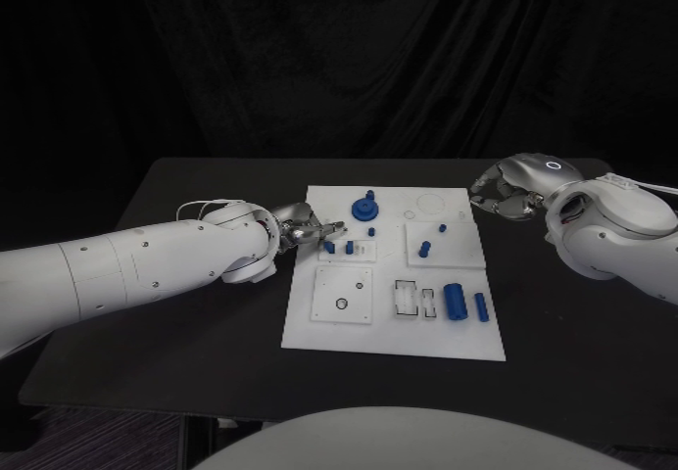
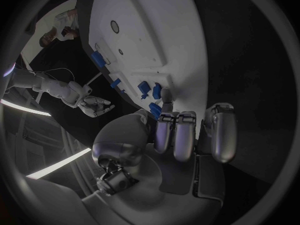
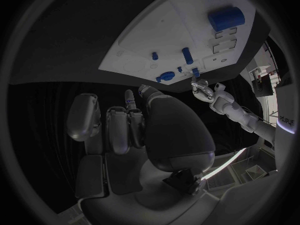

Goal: Assemble the parts on the task board

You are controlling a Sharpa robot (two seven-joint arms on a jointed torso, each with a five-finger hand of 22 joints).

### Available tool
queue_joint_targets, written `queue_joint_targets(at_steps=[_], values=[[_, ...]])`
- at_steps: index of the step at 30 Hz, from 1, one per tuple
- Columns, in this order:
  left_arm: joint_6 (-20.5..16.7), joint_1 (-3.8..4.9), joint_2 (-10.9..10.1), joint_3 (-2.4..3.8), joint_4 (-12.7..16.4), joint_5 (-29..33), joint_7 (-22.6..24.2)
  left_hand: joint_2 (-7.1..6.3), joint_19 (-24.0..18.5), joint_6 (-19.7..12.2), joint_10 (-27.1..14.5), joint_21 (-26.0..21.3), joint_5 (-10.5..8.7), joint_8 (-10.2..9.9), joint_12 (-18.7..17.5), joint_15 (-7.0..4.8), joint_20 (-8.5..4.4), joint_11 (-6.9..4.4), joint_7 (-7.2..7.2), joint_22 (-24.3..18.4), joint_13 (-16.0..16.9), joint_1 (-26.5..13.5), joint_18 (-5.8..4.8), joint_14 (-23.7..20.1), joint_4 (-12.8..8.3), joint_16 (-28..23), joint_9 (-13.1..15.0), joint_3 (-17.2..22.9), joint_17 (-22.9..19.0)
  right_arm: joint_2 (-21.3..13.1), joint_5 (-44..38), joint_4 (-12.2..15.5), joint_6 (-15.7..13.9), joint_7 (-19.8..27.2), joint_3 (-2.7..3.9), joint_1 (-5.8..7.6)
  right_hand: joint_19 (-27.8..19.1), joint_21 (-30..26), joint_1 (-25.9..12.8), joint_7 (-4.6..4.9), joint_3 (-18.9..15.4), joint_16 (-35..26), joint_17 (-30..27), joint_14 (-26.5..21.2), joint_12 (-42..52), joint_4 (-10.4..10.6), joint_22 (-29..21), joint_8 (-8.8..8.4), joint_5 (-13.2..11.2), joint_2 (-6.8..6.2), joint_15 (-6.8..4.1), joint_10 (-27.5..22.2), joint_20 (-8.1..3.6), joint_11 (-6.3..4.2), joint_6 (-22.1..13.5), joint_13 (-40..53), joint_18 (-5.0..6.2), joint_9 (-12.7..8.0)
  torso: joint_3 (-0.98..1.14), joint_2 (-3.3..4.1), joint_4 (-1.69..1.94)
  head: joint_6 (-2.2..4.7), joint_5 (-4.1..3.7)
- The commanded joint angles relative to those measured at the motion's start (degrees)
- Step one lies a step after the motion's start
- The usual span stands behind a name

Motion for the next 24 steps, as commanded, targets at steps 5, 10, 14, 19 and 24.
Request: queue_joint_targets(at_steps=[5,10,14,19,24], values=[[-0.34,-0.13,-0.04,0.01,-0.03,0.42,2.25,0.77,-0.19,0.91,6.10,-0.17,0.56,1.92,0.20,-0.09,-0.04,-0.12,-0.37,11.71,15.09,1.01,0.86,5.94,0.16,0.15,1.76,-1.22,15.10,-0.01,-0.20,0.00,-0.19,-0.80,0.04,-0.14,-0.40,-0.17,0.09,-0.06,0.33,-0.35,7.92,3.11,-0.26,-0.13,9.01,-0.31,0.38,-0.47,0.36,-0.45,0.03,0.07,-0.09,8.15,0.11,-0.10,-0.01,0.03,-0.02,-0.01,0.18],[-1.00,-0.14,-0.14,0.01,0.04,0.42,3.31,2.79,-0.21,-0.16,6.10,-0.15,2.27,3.64,0.20,-0.19,-0.15,-0.20,-0.43,11.71,15.09,1.86,0.86,5.94,0.15,0.15,1.71,-1.69,15.10,-0.05,-0.20,-0.02,-0.21,-0.84,0.04,-0.14,-0.38,-0.14,0.13,-0.06,0.42,-0.36,7.91,3.11,-0.28,-0.19,9.02,-0.32,0.41,-0.45,0.36,-0.46,0.03,0.07,-0.08,8.13,0.10,-0.11,-0.02,0.04,0.02,-0.01,0.16],[-1.31,-0.14,-0.16,0.01,0.33,0.42,4.11,3.44,-0.18,-0.65,6.10,-0.09,3.93,4.24,0.20,-0.19,-0.18,-0.22,-0.45,11.73,15.09,2.69,0.84,5.94,0.16,0.15,1.62,-1.39,15.10,-0.03,-0.20,-0.03,-0.21,-0.86,0.04,-0.14,-0.38,-0.14,0.13,-0.06,0.42,-0.36,7.91,3.11,-0.28,-0.19,9.02,-0.32,0.41,-0.45,0.36,-0.46,0.03,0.07,-0.08,8.13,0.10,-0.11,-0.03,0.06,0.03,-0.01,0.19],[-0.90,-0.14,-0.07,0.01,0.78,0.42,4.16,3.43,-0.15,-0.66,6.10,-0.04,4.29,4.28,0.20,-0.20,-0.18,-0.23,-0.47,11.75,15.09,2.87,0.83,5.94,0.16,0.15,1.51,-1.25,15.10,0.09,-0.20,-0.08,-0.22,-0.84,0.04,-0.14,-0.41,-0.22,0.17,-0.06,0.49,-0.36,7.91,3.12,-0.26,-0.23,9.00,-0.32,0.43,-0.41,0.35,-0.43,0.03,0.06,-0.07,8.15,0.11,-0.11,-0.01,0.05,-0.01,-0.01,0.29],[-0.89,-0.15,0.03,0.01,0.76,0.42,3.95,3.37,-0.10,-0.37,6.10,0.03,4.63,4.32,0.20,-0.23,-0.20,-0.28,-0.55,11.77,15.09,3.27,0.82,5.94,0.13,0.15,1.33,-1.06,15.10,0.12,-0.20,-0.08,-0.23,-0.84,0.04,-0.14,-0.41,-0.22,0.17,-0.06,0.49,-0.36,7.91,3.12,-0.26,-0.23,9.00,-0.32,0.43,-0.41,0.35,-0.43,0.03,0.06,-0.07,8.15,0.11,-0.11,-0.01,0.01,0.01,-0.01,0.28]])
